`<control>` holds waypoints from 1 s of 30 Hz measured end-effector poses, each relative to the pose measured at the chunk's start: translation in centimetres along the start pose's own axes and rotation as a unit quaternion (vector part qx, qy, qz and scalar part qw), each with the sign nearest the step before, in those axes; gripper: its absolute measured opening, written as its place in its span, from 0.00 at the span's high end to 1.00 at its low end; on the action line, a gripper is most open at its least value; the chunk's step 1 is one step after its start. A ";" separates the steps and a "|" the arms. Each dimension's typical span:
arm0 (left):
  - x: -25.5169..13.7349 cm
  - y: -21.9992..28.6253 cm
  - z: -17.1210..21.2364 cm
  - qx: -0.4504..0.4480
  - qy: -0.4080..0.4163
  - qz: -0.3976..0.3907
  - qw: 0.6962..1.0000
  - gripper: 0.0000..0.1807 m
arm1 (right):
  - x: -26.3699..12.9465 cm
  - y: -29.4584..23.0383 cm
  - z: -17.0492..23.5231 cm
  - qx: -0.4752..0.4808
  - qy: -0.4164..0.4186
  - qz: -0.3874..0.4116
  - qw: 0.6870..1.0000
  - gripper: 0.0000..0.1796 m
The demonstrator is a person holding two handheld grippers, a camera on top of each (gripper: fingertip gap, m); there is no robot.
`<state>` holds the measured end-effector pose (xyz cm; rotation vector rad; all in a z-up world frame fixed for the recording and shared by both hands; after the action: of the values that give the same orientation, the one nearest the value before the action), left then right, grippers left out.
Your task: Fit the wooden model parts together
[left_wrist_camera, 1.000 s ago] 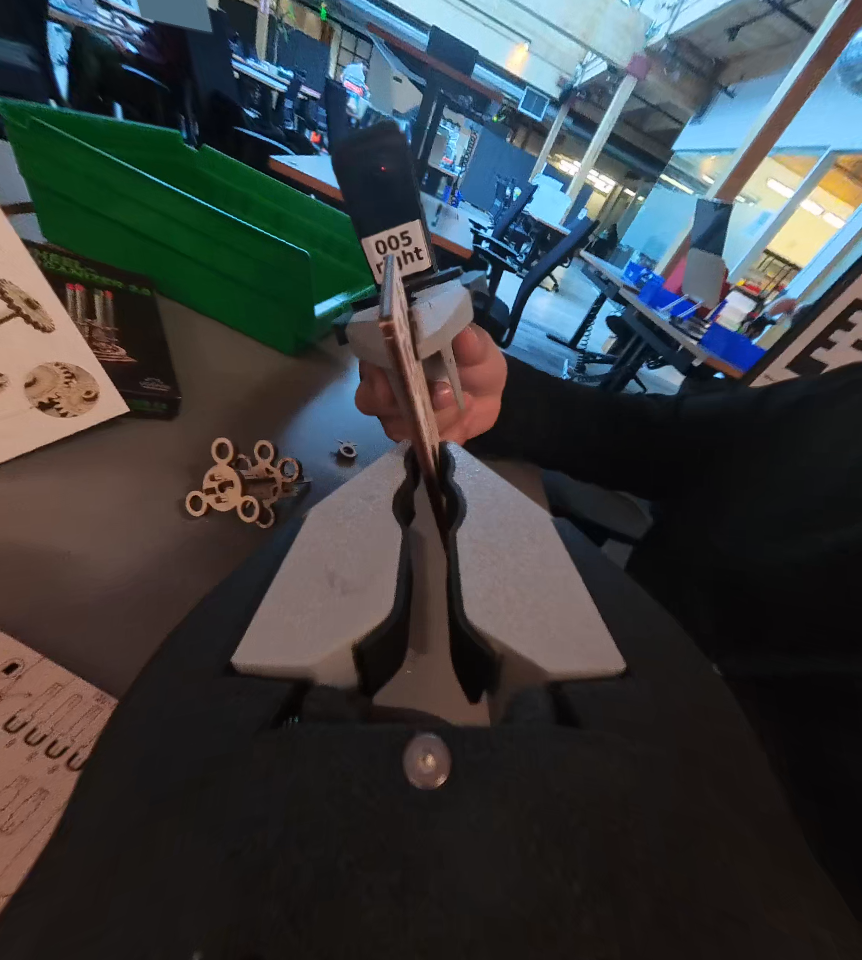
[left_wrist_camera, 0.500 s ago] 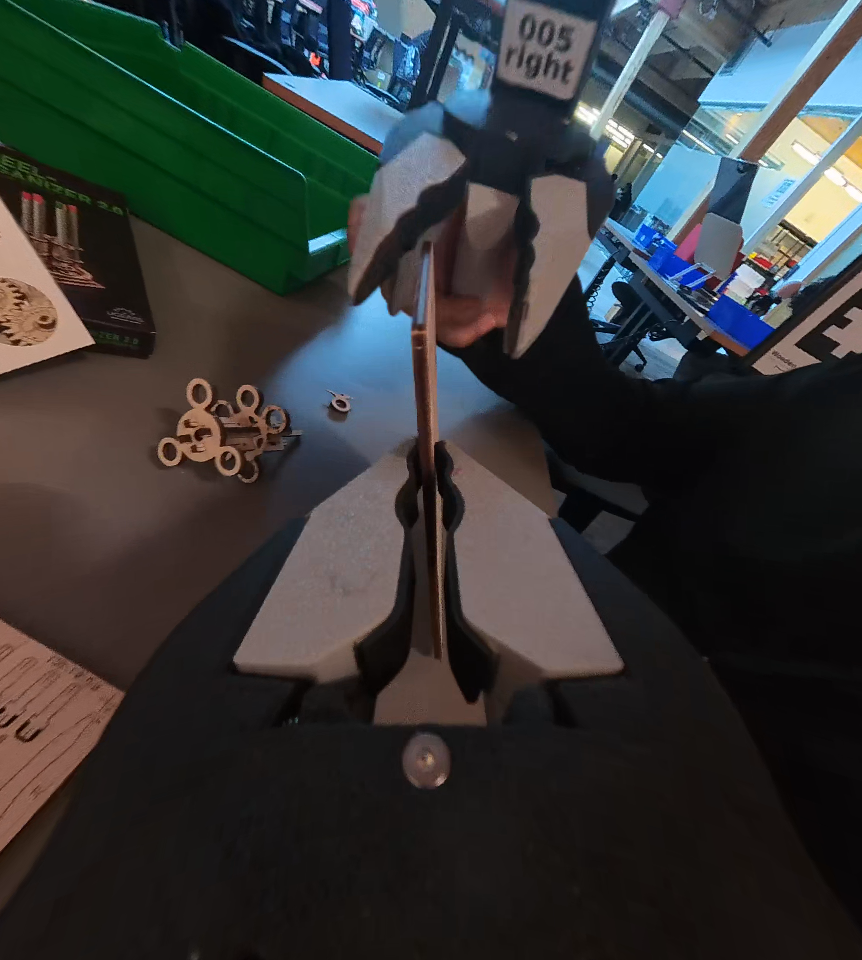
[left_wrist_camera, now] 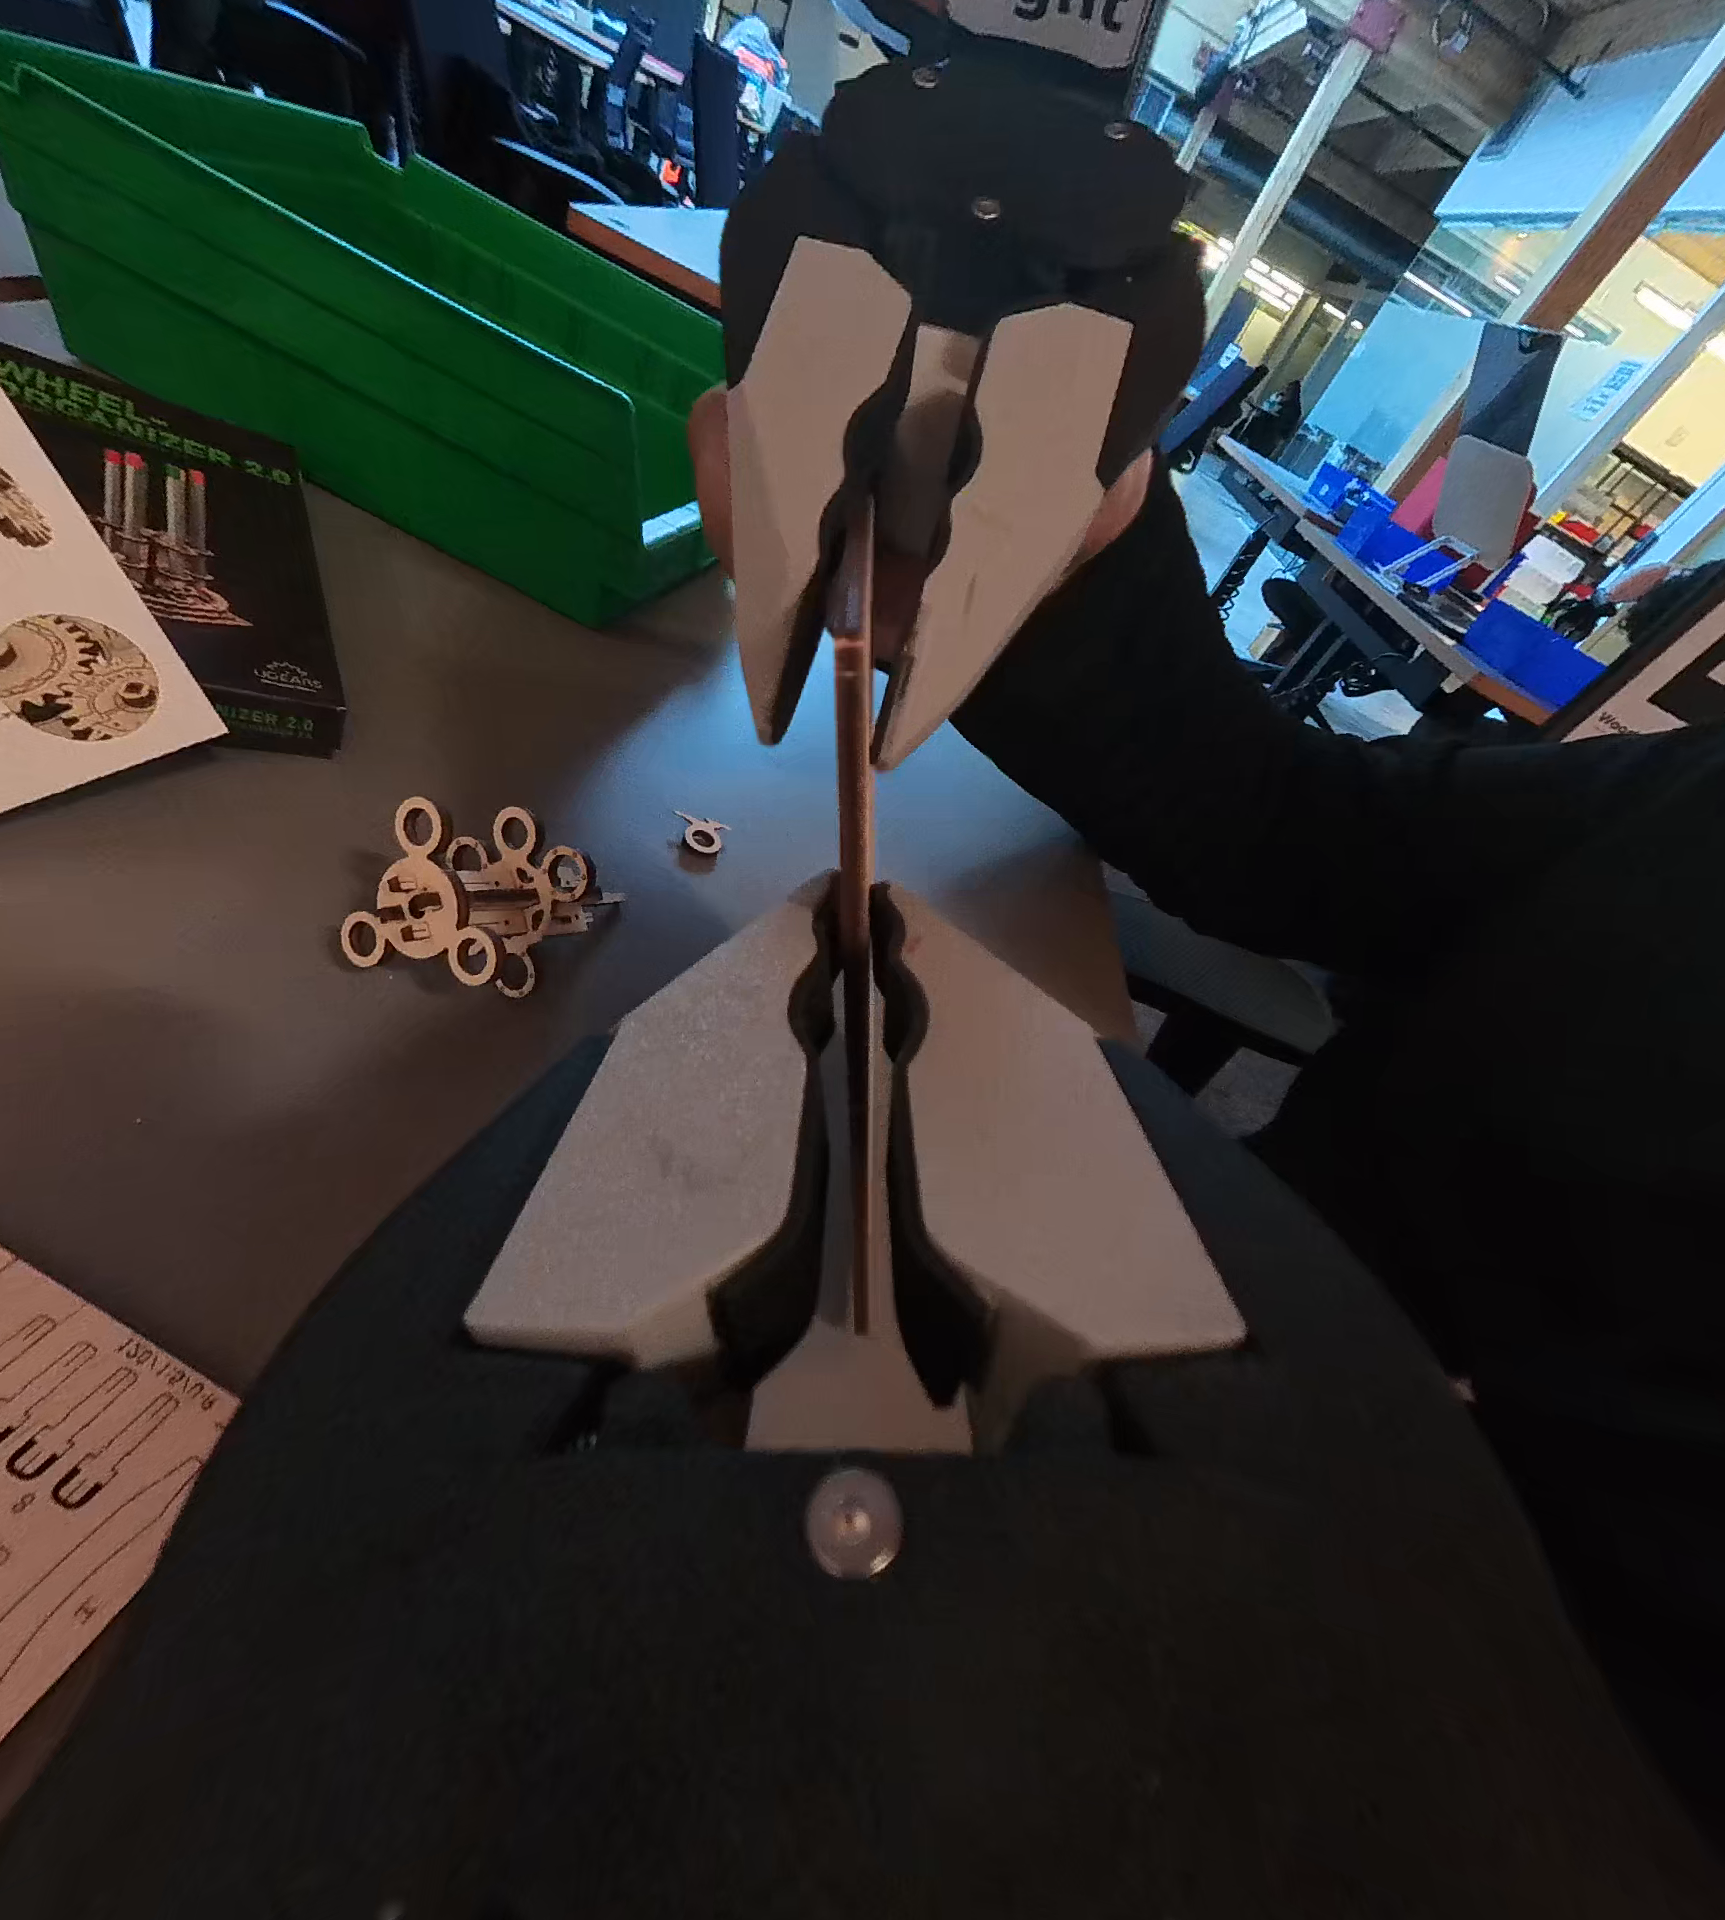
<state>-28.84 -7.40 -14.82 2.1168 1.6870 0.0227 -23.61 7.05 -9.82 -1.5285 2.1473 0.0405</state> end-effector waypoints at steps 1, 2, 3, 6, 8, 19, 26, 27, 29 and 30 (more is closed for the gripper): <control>-0.1 -0.1 0.0 -0.004 -0.001 -0.002 1.000 1.00 | -0.2 0.1 0.0 -0.001 -0.001 0.006 1.000 0.94; -0.1 -0.1 0.0 -0.007 -0.001 -0.003 1.000 1.00 | -0.2 0.1 0.0 0.000 -0.004 0.009 1.000 0.94; -0.2 -0.2 0.0 -0.006 -0.002 -0.003 1.000 1.00 | -0.1 0.1 0.0 0.002 -0.008 0.009 1.000 0.94; -0.1 0.0 0.1 0.009 -0.013 -0.010 1.000 0.99 | 0.2 0.0 -0.1 -0.016 -0.029 0.025 0.999 0.92; 0.0 0.1 0.2 0.010 -0.015 -0.012 1.000 0.99 | 0.3 -0.2 -0.2 -0.028 -0.042 0.032 0.998 0.91; 0.2 0.1 0.5 -0.006 -0.025 -0.005 1.000 0.99 | 0.4 -0.1 -0.1 -0.022 -0.050 0.008 0.998 0.96; 0.2 0.2 0.4 -0.003 -0.026 -0.007 1.000 0.98 | 0.4 -0.4 -0.2 -0.012 -0.056 0.009 0.998 0.98; 0.2 0.2 0.4 -0.004 -0.026 -0.007 1.000 0.98 | 0.4 -0.5 -0.2 -0.011 -0.055 0.009 0.998 0.98; 0.2 0.2 0.4 -0.003 -0.025 -0.004 1.000 0.98 | 0.4 -0.4 -0.2 -0.003 -0.053 0.005 0.999 0.98; 0.2 0.2 0.4 -0.004 -0.025 -0.004 1.000 0.98 | 0.3 -0.3 -0.2 0.003 -0.050 0.006 0.999 0.97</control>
<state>-28.45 -7.37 -15.17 2.0880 1.6635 -0.0258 -23.51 6.59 -9.70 -1.4775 2.0765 0.1125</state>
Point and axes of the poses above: each gripper's, where its closed fingertips meet, x out along the fingers, z out of its underside, y = z × x across the jaws, the point moved 9 cm from there along -x, back along the fingers, and after that the axes turned 11 degrees about -z, right-handed, at the moved point
